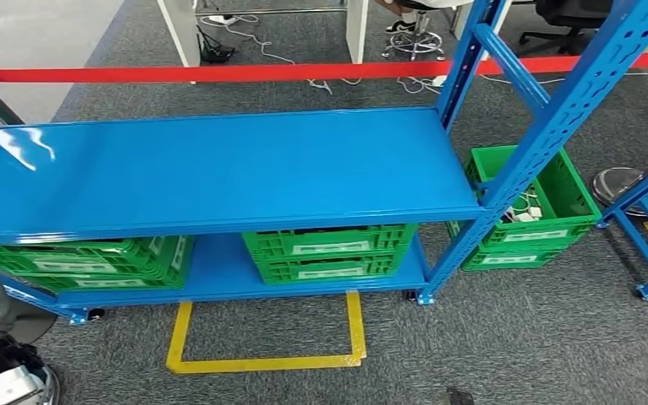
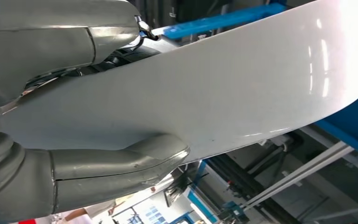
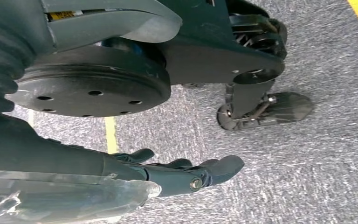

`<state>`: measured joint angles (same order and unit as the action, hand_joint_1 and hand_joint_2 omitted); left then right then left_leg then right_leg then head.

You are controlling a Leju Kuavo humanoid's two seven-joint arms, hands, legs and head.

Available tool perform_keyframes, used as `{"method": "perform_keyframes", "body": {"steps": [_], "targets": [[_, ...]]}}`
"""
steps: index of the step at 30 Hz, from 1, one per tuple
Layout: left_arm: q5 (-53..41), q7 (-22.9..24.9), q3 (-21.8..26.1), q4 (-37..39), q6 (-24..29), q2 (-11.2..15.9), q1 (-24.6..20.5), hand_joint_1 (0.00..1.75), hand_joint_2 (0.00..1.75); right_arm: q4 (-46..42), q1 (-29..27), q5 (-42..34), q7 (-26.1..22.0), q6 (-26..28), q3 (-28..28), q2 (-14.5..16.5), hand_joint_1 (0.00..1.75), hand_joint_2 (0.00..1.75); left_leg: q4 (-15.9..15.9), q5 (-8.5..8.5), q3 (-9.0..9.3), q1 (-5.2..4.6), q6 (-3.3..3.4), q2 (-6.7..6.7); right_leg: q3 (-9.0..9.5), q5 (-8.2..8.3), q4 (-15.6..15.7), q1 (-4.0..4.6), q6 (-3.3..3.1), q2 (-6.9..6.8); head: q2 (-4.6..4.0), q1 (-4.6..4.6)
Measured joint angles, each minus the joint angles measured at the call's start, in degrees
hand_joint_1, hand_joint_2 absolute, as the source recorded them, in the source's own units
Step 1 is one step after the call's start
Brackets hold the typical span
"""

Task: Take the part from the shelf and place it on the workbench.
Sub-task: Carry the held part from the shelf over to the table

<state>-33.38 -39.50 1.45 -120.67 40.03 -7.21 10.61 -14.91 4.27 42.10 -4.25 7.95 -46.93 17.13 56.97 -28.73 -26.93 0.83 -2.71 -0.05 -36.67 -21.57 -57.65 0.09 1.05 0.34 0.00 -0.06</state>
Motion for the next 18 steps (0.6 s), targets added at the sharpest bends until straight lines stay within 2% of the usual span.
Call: {"method": "perform_keyframes", "body": {"steps": [1, 3, 4, 5, 6, 7, 8, 9, 10, 11, 12, 13, 14, 15, 16, 17, 18], "targets": [[0.03, 0.0, 0.01, 0.01, 0.0, 0.01, -0.04, 1.75, 1.75, -0.01, 0.02, 0.02, 0.03, -0.01, 0.0, -0.02, 0.0, 1.75, -1.4, -0.47, 0.53, -0.19, 0.47, -0.1, -0.29, 0.55, -0.01, 0.04, 0.28, 0.03, 0.0, -0.01], [0.23, 0.0, 0.03, 0.07, -0.01, 0.02, -0.09, 1.75, 1.75, 0.0, -0.1, 0.04, 0.15, -0.04, 0.0, -0.04, 0.0, 1.75, -1.65, 0.09, -0.24, -0.36, 1.77, 0.0, -0.66, 1.31, 0.13, -0.18, 0.82, 0.03, 0.0, -0.01], [0.33, 0.0, 0.05, 0.11, -0.01, 0.01, -0.15, 1.75, 1.75, 0.01, -0.2, 0.05, 0.26, -0.07, 0.0, -0.04, 0.0, 1.75, -1.62, 0.61, -0.71, -0.39, 2.35, 0.1, -1.05, 0.48, -0.34, -0.31, 1.1, 0.0, 0.0, 0.06], [0.41, 0.0, 0.06, 0.16, -0.01, 0.0, -0.22, 1.75, 1.75, 0.01, -0.28, 0.07, 0.34, -0.1, 0.0, -0.04, 0.0, 1.75, -1.65, 1.19, -1.28, -0.35, 2.87, 0.2, -1.66, -1.43, -1.79, -0.38, 1.37, -0.03, 0.0, 0.13], [0.42, 0.0, 0.08, 0.2, -0.01, 0.0, -0.27, 1.75, 1.75, 0.02, -0.3, 0.08, 0.4, -0.12, 0.0, -0.04, 0.0, 1.75, -1.66, 1.82, -1.97, -0.36, 3.23, 0.26, -2.54, -4.36, -4.54, -0.42, 1.58, -0.06, 0.0, 0.23], [0.42, 0.0, 0.09, 0.24, -0.01, -0.01, -0.29, 1.75, 1.75, 0.02, -0.28, 0.09, 0.45, -0.13, 0.0, -0.04, 0.0, 1.75, -1.65, 2.51, -2.79, -0.42, 3.45, 0.28, -3.53, -7.56, -8.26, -0.41, 1.73, -0.08, 0.0, 0.31], [0.43, 0.0, 0.1, 0.28, -0.01, -0.01, -0.29, 1.75, 1.75, 0.02, -0.23, 0.09, 0.45, -0.13, 0.0, -0.06, 0.0, 1.75, -1.62, 3.27, -3.75, -0.52, 3.55, 0.29, -4.3, -10.05, -12.33, -0.4, 1.8, -0.07, 0.0, 0.33], [0.43, 0.0, 0.11, 0.32, -0.02, 0.0, -0.29, 1.75, 1.75, 0.02, -0.19, 0.09, 0.45, -0.13, 0.0, -0.08, 0.0, 1.75, -1.59, 4.01, -4.72, -0.61, 3.58, 0.3, -4.62, -11.32, -15.57, -0.36, 1.78, -0.07, 0.0, 0.33], [0.44, 0.0, 0.12, 0.36, -0.02, 0.0, -0.29, 1.75, 1.75, 0.02, -0.18, 0.09, 0.45, -0.13, 0.0, -0.09, 0.0, 1.75, -1.56, 4.72, -5.66, -0.7, 3.57, 0.3, -4.19, -11.13, -17.19, -0.29, 1.67, -0.06, 0.0, 0.32], [0.44, 0.01, 0.13, 0.39, -0.03, 0.0, -0.29, 1.75, 1.75, 0.02, -0.18, 0.1, 0.46, -0.13, 0.0, -0.1, 0.0, 1.75, -1.53, 5.38, -6.54, -0.77, 3.53, 0.31, -2.84, -9.85, -16.95, -0.2, 1.46, -0.06, 0.0, 0.32], [0.44, 0.01, 0.14, 0.39, -0.03, 0.0, -0.29, 1.75, 1.75, 0.02, -0.17, 0.1, 0.48, -0.13, 0.0, -0.1, 0.0, 1.75, -1.52, 5.98, -7.27, -0.82, 3.45, 0.3, -0.45, -8.15, -14.55, -0.06, 1.15, -0.06, 0.0, 0.32], [0.44, 0.01, 0.14, 0.39, -0.03, 0.0, -0.29, 1.75, 1.75, 0.02, -0.11, 0.1, 0.51, -0.14, 0.0, -0.1, 0.0, 1.75, -1.51, 6.56, -7.87, -0.84, 3.36, 0.3, 2.79, -7.06, -10.66, 0.14, 0.68, -0.07, 0.0, 0.31], [0.45, 0.02, 0.16, 0.39, -0.02, 0.0, -0.3, 1.75, 1.75, 0.01, 0.01, 0.1, 0.55, -0.14, 0.0, -0.13, 0.0, 1.75, -1.5, 7.1, -8.31, -0.89, 3.17, 0.3, 6.38, -6.92, -5.85, 0.39, 0.15, -0.08, 0.0, 0.3], [0.47, 0.01, 0.17, 0.39, -0.02, 0.0, -0.31, 1.75, 1.75, 0.01, 0.17, 0.11, 0.59, -0.15, 0.0, -0.15, 0.0, 1.75, -1.55, 7.67, -8.59, -0.85, 2.91, 0.35, 9.31, -7.44, -1.43, 0.63, -0.19, -0.08, 0.0, 0.28], [0.49, 0.02, 0.19, 0.4, -0.01, 0.0, -0.33, 1.75, 1.75, 0.0, 0.31, 0.12, 0.63, -0.15, 0.01, -0.17, 0.0, 1.75, -1.69, 8.25, -8.74, -0.75, 2.62, 0.43, 11.07, -8.12, 1.62, 0.87, -0.4, -0.05, 0.0, 0.29], [0.51, 0.02, 0.21, 0.4, -0.01, 0.0, -0.35, 1.75, 1.75, 0.0, 0.41, 0.14, 0.68, -0.17, 0.01, -0.19, 0.0, 1.75, -2.0, 8.9, -8.81, -0.64, 2.24, 0.51, 11.72, -8.35, 3.31, 1.06, -0.52, 0.0, 0.0, 0.28], [0.52, 0.04, 0.22, 0.41, -0.01, 0.0, -0.37, 1.75, 1.75, 0.01, 0.45, 0.17, 0.77, -0.21, 0.01, -0.2, 0.0, 1.75, -2.37, 9.46, -8.92, -0.54, 1.86, 0.55, 11.48, -7.89, 3.97, 1.04, -0.55, 0.01, 0.0, 0.3]]}}
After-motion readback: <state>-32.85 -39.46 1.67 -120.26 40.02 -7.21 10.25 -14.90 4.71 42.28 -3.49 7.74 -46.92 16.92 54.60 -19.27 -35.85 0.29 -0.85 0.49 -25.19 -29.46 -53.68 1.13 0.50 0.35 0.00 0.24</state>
